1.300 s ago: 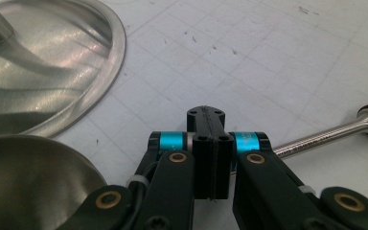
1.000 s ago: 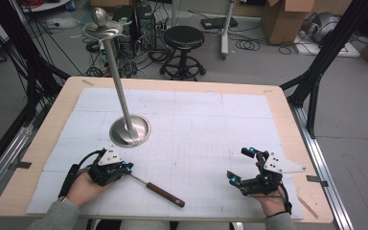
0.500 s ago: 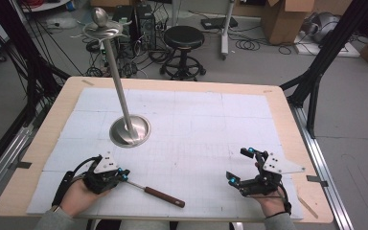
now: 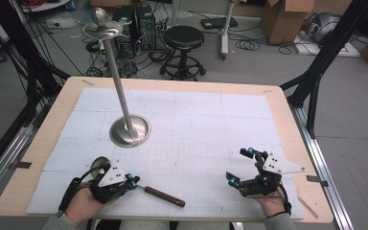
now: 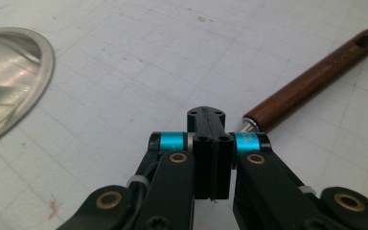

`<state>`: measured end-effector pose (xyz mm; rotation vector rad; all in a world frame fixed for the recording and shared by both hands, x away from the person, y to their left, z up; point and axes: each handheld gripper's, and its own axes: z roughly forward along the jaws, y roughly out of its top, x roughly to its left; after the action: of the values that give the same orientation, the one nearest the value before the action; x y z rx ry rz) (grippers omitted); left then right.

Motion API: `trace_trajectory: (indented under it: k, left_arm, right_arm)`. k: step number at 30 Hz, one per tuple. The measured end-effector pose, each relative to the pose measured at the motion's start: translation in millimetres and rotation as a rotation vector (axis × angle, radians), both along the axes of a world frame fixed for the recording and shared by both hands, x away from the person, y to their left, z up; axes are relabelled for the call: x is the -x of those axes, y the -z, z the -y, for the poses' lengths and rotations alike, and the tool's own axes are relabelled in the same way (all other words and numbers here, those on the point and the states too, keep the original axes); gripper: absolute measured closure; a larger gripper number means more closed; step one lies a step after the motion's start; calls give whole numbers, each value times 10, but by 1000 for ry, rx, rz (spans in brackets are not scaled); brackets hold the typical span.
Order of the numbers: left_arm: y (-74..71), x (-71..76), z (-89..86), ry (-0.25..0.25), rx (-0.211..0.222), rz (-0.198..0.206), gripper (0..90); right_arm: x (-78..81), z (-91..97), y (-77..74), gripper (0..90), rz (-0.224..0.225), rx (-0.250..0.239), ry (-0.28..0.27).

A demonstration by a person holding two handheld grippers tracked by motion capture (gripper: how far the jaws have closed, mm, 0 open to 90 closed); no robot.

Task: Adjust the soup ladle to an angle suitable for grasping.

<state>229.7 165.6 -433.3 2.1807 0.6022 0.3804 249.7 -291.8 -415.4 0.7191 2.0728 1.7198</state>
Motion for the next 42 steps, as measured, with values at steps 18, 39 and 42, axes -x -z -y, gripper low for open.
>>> trace_trajectory:
  k: [18,39,42]
  left_arm:
    - [97,48,64,68,-26,-55,900]
    - [130,-128,152,32,-29,-43,900]
    - [132,-158,162,22,-32,-34,900]
  right_arm:
    - [2,4,-2,22,2,-1,1]
    - [-10,-3,15,21,-8,8,8]
    - [-12,2,14,21,-2,7,16]
